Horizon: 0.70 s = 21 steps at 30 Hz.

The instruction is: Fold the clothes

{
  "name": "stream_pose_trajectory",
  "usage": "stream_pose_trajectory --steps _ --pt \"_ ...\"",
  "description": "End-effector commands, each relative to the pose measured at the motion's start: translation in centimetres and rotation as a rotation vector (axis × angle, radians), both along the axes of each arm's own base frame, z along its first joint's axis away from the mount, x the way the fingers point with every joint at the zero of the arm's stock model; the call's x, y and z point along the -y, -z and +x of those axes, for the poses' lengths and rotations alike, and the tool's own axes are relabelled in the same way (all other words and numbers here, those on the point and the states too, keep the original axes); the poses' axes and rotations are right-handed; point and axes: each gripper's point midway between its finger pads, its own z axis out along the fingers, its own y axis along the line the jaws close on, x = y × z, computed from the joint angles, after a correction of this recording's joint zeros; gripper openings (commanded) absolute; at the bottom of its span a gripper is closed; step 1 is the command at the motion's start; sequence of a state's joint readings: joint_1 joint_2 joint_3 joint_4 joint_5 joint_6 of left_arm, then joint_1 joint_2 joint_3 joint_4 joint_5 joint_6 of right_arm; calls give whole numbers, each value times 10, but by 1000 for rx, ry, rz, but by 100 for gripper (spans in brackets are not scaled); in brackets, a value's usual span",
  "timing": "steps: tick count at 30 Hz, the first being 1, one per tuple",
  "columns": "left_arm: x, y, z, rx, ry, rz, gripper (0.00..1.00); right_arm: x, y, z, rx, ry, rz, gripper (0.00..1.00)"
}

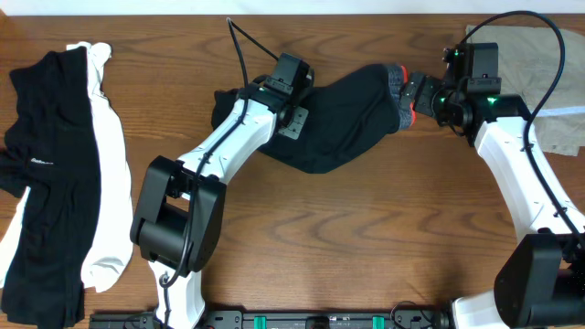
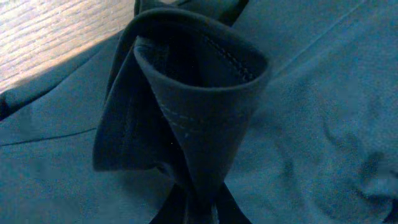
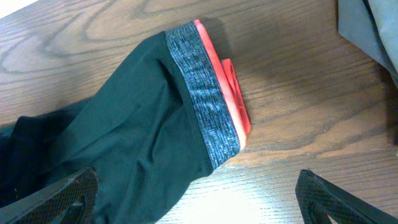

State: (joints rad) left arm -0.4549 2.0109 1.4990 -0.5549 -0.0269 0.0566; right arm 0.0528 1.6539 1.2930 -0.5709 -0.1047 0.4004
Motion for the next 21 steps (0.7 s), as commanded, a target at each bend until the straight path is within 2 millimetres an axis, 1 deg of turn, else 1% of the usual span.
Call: stream_pose_trajectory --steps 1,5,11,15,17,21 --pt "8 6 -4 -19 23 -25 6 -6 -1 0 6 -27 -6 99" --pt "7 0 0 -6 17 -31 6 -6 -1 0 3 -27 -6 99" --pt "-2 -27 9 27 -18 -52 6 -5 0 -2 -4 -27 -7 99" --pt "-4 -45 12 58 -41 -76 6 -6 0 -2 -3 -27 -6 99" --pt "-6 -51 12 69 -63 -91 6 -5 0 -2 -3 -27 -6 99" --pt "-6 -57 13 77 -79 -108 6 -6 0 -2 -3 -27 -6 99"
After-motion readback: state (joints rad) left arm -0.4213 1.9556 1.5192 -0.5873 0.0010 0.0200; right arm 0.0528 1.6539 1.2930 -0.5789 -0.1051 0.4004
